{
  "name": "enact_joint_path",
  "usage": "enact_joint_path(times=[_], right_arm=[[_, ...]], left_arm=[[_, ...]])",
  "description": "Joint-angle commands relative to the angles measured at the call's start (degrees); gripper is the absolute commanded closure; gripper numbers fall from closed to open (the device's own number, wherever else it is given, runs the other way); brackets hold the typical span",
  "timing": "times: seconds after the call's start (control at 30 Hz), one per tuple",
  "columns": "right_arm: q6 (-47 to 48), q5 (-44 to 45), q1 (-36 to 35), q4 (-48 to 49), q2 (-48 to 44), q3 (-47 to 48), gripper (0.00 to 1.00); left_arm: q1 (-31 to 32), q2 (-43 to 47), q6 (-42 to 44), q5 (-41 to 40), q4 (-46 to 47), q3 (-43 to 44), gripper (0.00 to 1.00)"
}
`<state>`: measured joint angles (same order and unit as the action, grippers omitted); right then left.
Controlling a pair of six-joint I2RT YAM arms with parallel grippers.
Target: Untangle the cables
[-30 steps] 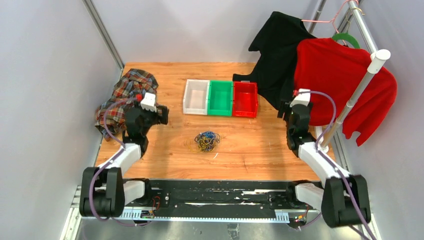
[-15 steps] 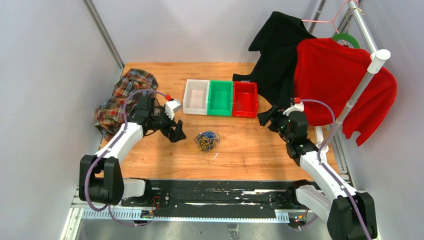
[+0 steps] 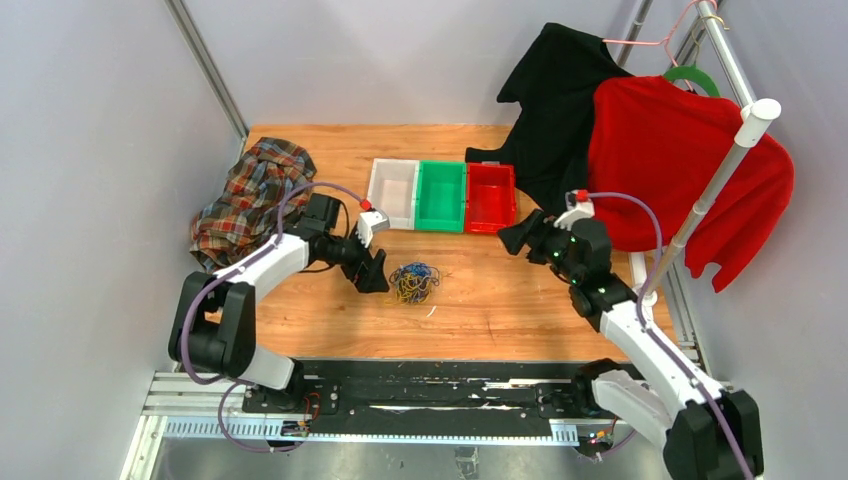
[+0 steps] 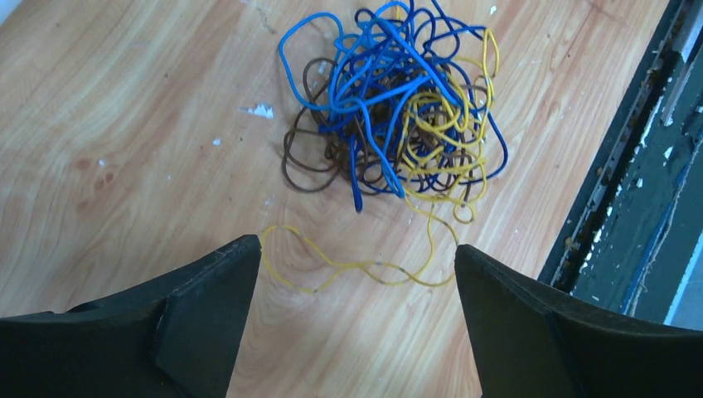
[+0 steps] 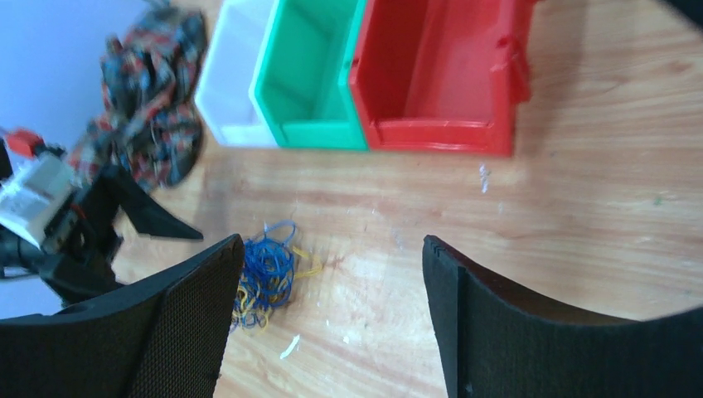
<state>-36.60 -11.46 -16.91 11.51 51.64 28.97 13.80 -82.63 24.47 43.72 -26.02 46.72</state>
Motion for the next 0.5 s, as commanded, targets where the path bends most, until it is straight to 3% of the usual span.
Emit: enact_joint_path(times=[0.0, 0.27, 0.47], right_arm=[[8.41, 0.04, -7.35, -10.64, 6.31, 7.46, 0.22], [14.04, 10.68, -22.3, -12.06, 11.24, 11.22, 0.22], [15.22, 11.46, -27.09, -11.73, 14.29, 14.14, 0.22]], left_arm=[[1.54, -2.56, -2.35, 1.48, 4.68, 3.08, 0.12], [3.16, -8.62, -3.22, 3.04, 5.54, 6.27, 0.42], [4.21, -10.95, -2.83, 3.81, 5.09, 6.12, 0.48]])
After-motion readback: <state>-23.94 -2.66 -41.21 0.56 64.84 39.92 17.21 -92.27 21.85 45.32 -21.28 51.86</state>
